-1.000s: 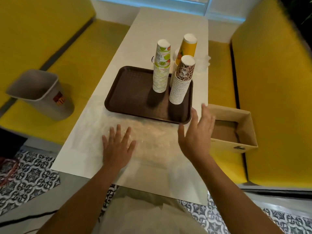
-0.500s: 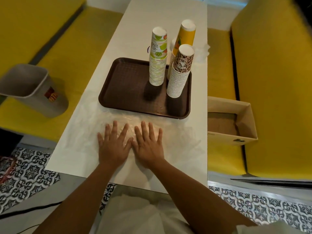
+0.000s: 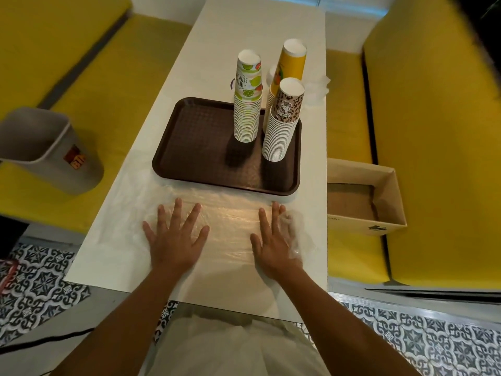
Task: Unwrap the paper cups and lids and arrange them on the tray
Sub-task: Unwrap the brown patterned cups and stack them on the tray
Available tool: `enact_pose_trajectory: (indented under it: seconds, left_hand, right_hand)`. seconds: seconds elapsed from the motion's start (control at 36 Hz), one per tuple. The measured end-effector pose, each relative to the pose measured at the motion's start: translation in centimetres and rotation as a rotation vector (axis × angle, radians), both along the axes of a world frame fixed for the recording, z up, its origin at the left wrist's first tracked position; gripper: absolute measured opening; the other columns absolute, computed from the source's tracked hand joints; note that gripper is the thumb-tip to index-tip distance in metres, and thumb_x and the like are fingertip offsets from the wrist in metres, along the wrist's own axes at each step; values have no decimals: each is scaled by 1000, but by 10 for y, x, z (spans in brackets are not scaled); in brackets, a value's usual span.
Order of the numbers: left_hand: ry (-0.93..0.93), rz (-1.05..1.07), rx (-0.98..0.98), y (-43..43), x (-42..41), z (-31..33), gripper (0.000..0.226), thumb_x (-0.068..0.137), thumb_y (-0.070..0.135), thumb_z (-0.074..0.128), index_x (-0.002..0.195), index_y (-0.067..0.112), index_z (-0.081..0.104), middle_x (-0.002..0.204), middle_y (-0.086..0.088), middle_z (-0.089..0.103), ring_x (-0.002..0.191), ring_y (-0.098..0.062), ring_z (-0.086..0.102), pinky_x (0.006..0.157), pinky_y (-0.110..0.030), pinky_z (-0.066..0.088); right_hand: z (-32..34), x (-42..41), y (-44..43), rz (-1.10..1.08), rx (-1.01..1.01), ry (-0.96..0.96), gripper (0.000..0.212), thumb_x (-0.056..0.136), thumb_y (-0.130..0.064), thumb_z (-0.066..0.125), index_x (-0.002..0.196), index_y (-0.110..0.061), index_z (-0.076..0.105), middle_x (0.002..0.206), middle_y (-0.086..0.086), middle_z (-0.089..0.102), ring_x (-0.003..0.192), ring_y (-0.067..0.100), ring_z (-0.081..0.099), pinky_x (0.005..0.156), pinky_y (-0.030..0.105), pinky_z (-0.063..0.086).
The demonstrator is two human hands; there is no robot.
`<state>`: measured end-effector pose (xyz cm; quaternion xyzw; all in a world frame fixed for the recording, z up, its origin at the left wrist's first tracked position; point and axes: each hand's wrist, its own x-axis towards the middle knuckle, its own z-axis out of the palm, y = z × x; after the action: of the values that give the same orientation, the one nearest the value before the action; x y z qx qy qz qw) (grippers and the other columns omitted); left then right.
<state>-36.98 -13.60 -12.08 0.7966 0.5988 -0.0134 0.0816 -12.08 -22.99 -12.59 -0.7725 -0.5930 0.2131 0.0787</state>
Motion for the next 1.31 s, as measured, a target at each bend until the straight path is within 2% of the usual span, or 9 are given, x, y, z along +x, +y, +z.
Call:
enact_pose_trajectory:
  seconds: [0.22,0.72,0.81,0.89,0.97,1.06,1.14,1.22,1.31]
  left_hand:
    - [-3,-9,-3,3,0,2,70,100,75,14,164,46,8,175,0,1,160,-39,3,121,-72,8]
    - [35,-67,-71,18,-5,6,71,96,74,7,163,48,6,175,1,-1,159,-39,6,123,-68,9]
    - [54,-100,-79,20,-4,17,72,96,72,20,163,47,7,175,-3,4,159,-38,10,122,-67,13]
    - [28,-111,15,21,-8,29,70,94,64,44,159,42,31,171,-8,22,154,-37,26,118,-64,25]
    - [15,-156,89,25,-14,35,57,93,56,59,146,38,54,166,-11,32,150,-37,32,114,-60,29]
    - [-4,-186,119,32,-19,37,41,91,52,66,129,37,67,162,-12,39,149,-37,34,114,-59,27]
    - [-46,-211,133,42,-22,35,34,91,53,67,120,36,72,157,-15,45,145,-36,39,113,-59,30]
    - [-42,-205,82,47,-23,35,43,94,61,57,130,39,66,153,-14,47,143,-33,41,115,-58,30]
    - [-2,-215,33,46,-28,34,53,98,65,44,144,41,53,157,-12,43,145,-31,38,119,-58,24]
  right_hand:
    - [4,33,-21,-11,-41,-279,70,107,-62,2,167,-28,-10,173,7,-20,160,26,-21,127,57,-15]
    - [8,39,-23,1,-72,-260,71,104,-65,-4,164,-32,-20,171,3,-28,157,23,-29,127,58,-12]
    - [7,41,-24,4,-63,-270,71,104,-66,-1,165,-32,-16,172,4,-25,158,25,-26,128,59,-10]
    - [8,39,-22,12,-62,-273,69,105,-64,3,166,-35,-13,173,3,-23,160,27,-22,127,61,-8]
    - [17,32,-18,-25,32,-330,63,109,-56,21,167,-32,18,177,9,0,162,29,-10,127,62,-9]
    - [22,17,-16,-96,191,-397,44,108,-44,38,141,-25,58,167,15,34,160,37,17,128,61,-4]
    - [22,5,-5,-183,240,-403,36,107,-38,42,122,-24,71,149,14,52,143,38,38,127,63,12]
    - [18,0,4,-260,107,-360,36,109,-37,42,137,-26,61,148,11,51,139,36,41,124,65,20]
    - [19,-3,8,-257,-19,-314,48,111,-43,31,156,-29,39,161,7,39,149,33,32,126,64,10]
